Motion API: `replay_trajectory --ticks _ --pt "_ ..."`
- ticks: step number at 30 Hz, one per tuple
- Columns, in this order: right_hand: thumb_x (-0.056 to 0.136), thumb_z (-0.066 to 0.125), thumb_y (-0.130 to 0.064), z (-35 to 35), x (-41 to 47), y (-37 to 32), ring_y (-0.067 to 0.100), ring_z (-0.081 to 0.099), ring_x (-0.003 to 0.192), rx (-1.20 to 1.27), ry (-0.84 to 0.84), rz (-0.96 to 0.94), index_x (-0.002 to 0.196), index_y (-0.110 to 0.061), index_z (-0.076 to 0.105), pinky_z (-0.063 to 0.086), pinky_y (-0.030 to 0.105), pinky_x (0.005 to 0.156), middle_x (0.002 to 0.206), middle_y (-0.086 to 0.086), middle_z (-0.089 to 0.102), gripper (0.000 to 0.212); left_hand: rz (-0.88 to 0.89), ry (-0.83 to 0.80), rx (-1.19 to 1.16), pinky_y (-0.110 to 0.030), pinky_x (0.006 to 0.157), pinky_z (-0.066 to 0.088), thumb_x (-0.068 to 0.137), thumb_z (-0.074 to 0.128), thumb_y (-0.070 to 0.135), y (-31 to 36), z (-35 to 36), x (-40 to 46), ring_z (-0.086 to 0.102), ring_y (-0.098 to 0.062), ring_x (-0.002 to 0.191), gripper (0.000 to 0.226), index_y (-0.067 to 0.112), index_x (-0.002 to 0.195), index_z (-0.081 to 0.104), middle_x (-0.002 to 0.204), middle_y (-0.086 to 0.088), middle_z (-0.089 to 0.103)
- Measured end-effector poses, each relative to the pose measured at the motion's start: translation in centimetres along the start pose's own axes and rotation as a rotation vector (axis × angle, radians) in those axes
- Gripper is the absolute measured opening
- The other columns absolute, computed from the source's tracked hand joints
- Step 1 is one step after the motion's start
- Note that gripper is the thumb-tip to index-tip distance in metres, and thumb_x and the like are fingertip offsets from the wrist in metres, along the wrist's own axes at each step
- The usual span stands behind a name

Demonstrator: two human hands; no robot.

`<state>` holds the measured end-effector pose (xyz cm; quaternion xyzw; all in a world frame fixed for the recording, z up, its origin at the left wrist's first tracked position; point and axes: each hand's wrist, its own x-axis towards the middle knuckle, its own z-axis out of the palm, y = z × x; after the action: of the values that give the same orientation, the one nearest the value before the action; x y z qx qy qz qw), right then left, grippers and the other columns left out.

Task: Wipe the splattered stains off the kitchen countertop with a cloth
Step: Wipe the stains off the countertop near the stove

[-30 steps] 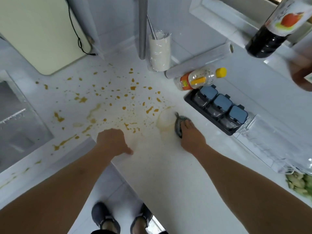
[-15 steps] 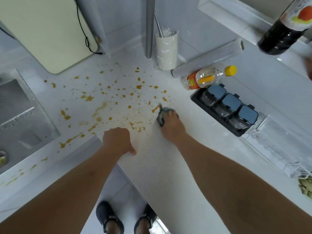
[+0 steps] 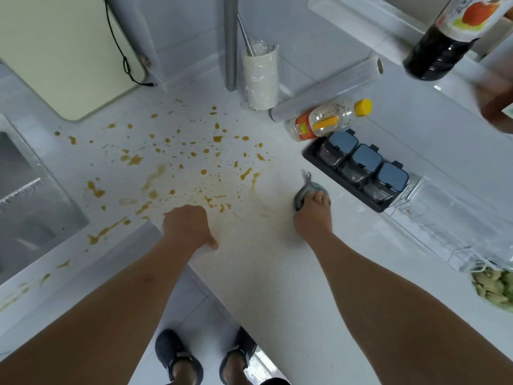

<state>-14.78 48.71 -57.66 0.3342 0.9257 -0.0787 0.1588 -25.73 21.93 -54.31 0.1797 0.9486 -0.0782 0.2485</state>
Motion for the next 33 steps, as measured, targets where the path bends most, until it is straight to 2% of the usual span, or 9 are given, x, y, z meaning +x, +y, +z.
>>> replay_trajectory --ticks 4,9,12,15,17,20,23,30,33 --pt "0.094 0.042 -0.023 1.9 -3.0 -7.3 0.039 0.022 0.145 -0.090 0.064 -0.263 0.152 0.002 0.029 0.015 0.045 0.122 0.157 0.023 0.028 0.065 -0.008 0.001 -0.025 -0.021 0.043 0.036 0.050 0.091 0.063 -0.1 0.1 0.1 0.059 -0.012 0.049 0.052 0.021 0.064 0.063 0.055 0.006 0.062" --pt "0.094 0.046 -0.016 2.6 -7.5 -9.3 0.028 0.017 0.153 0.141 -0.101 -0.490 0.155 -0.010 0.034 0.013 0.040 0.126 0.165 0.012 0.025 0.063 -0.014 0.012 -0.029 -0.020 0.043 0.036 0.047 0.091 0.066 0.0 0.0 -0.1 0.059 -0.012 0.048 0.056 0.021 0.064 0.062 0.054 0.006 0.061" --pt "0.081 0.046 -0.009 -1.1 -7.8 -6.3 0.032 0.066 0.107 0.693 -0.232 -0.309 0.111 -0.021 0.075 0.055 0.046 0.094 0.114 0.012 0.072 0.044 -0.016 0.005 -0.044 -0.021 0.042 0.035 0.047 0.094 0.066 0.0 -0.1 -0.1 0.058 -0.012 0.047 0.058 0.020 0.061 0.062 0.053 0.006 0.061" --pt "0.078 0.042 0.007 -4.1 -5.1 -2.7 0.033 0.070 0.086 0.945 -0.192 -0.068 0.096 -0.013 0.077 0.057 0.040 0.073 0.091 0.014 0.074 0.044 -0.012 0.006 -0.035 -0.019 0.042 0.033 0.047 0.093 0.064 0.0 -0.2 -0.3 0.057 -0.011 0.047 0.056 0.021 0.062 0.061 0.054 0.006 0.061" --pt "0.090 0.045 0.005 -5.2 -2.8 0.1 0.025 0.063 0.095 0.845 -0.253 0.066 0.119 -0.005 0.070 0.050 0.029 0.075 0.104 0.010 0.066 0.039 -0.007 0.010 -0.018 -0.018 0.041 0.035 0.047 0.091 0.060 0.0 -0.2 -0.5 0.058 -0.011 0.045 0.050 0.021 0.060 0.063 0.050 0.007 0.061" --pt "0.098 0.040 -0.010 -4.9 0.3 5.1 0.037 0.056 0.114 0.452 -0.181 0.239 0.131 -0.002 0.059 0.047 0.036 0.091 0.125 0.019 0.059 0.039 0.011 0.029 -0.002 -0.017 0.041 0.036 0.048 0.089 0.059 0.1 -0.2 -0.6 0.058 -0.009 0.042 0.047 0.021 0.058 0.063 0.047 0.008 0.060" --pt "0.087 0.043 -0.009 -3.3 0.0 5.5 0.032 0.053 0.099 0.246 -0.025 0.281 0.127 -0.008 0.059 0.049 0.037 0.091 0.119 0.017 0.051 0.043 0.014 0.033 0.001 -0.017 0.042 0.036 0.051 0.090 0.059 0.0 -0.2 -0.6 0.057 -0.010 0.044 0.048 0.021 0.060 0.063 0.050 0.008 0.060" --pt "0.090 0.058 -0.015 1.8 -3.8 -8.0 0.035 0.059 0.102 0.366 0.124 -0.049 0.141 -0.016 0.046 0.052 0.040 0.089 0.124 0.013 0.050 0.053 -0.010 0.022 -0.024 -0.022 0.046 0.039 0.049 0.092 0.066 -0.1 0.0 -0.1 0.059 -0.012 0.049 0.057 0.021 0.062 0.060 0.054 0.006 0.062" --pt "0.087 0.062 -0.011 3.0 -6.4 -12.2 0.032 0.057 0.094 0.342 0.182 -0.264 0.140 -0.025 0.046 0.052 0.039 0.075 0.116 0.011 0.052 0.057 -0.021 0.032 -0.010 -0.024 0.049 0.040 0.050 0.091 0.071 -0.2 0.3 0.0 0.057 -0.012 0.052 0.061 0.023 0.066 0.057 0.059 0.006 0.061"
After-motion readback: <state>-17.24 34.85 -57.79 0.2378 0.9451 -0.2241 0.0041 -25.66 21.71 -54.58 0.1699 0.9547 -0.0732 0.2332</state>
